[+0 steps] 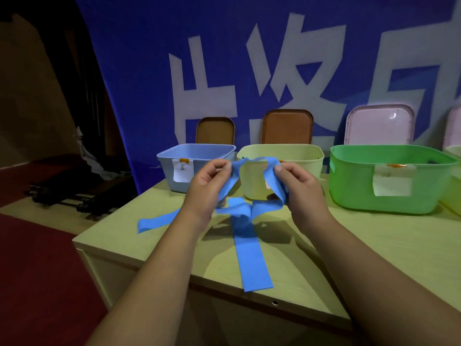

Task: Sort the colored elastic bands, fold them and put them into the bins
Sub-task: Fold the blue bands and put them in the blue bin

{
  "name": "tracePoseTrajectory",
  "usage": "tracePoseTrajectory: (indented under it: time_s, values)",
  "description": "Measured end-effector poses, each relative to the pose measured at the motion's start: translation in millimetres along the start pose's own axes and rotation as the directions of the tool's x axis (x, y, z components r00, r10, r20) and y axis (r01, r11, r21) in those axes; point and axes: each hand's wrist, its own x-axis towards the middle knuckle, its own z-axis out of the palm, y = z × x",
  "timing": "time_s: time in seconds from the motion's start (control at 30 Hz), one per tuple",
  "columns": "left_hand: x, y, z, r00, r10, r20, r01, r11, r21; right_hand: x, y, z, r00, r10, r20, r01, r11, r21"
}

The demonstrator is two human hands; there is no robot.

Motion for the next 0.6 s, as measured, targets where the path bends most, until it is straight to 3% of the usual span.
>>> tracePoseTrajectory:
  time_s: [0.17,0.27,0.33,0.43,0.6]
  values:
    - [-2,81,-44,0.982,0.071,0.175,-0.133,0.916,0.378,-6,-40,-4,0.996,0.024,0.089,-0.015,0.994,-0.107]
    - [-7,130,-71,0.934,-0.113,0.339,-0.148,0.743,0.653,-16,-71,-11,0.972,0.012,0.234,0.056,0.958,-0.281]
    - [-11,148,-81,0.896,-0.229,0.38,-0.146,0.657,0.739,-26,-93,-11,0.94,0.084,0.33,0.031,0.944,-0.329]
    - [-24,162,-79,0.882,-0.239,0.407,-0.17,0.644,0.746,-41,-116,-3,0.913,0.163,0.374,-0.074,0.967,-0.242]
    - [-45,151,-61,0.938,-0.147,0.313,-0.186,0.551,0.814,-65,-141,23,0.911,0.2,0.361,-0.216,0.976,0.002]
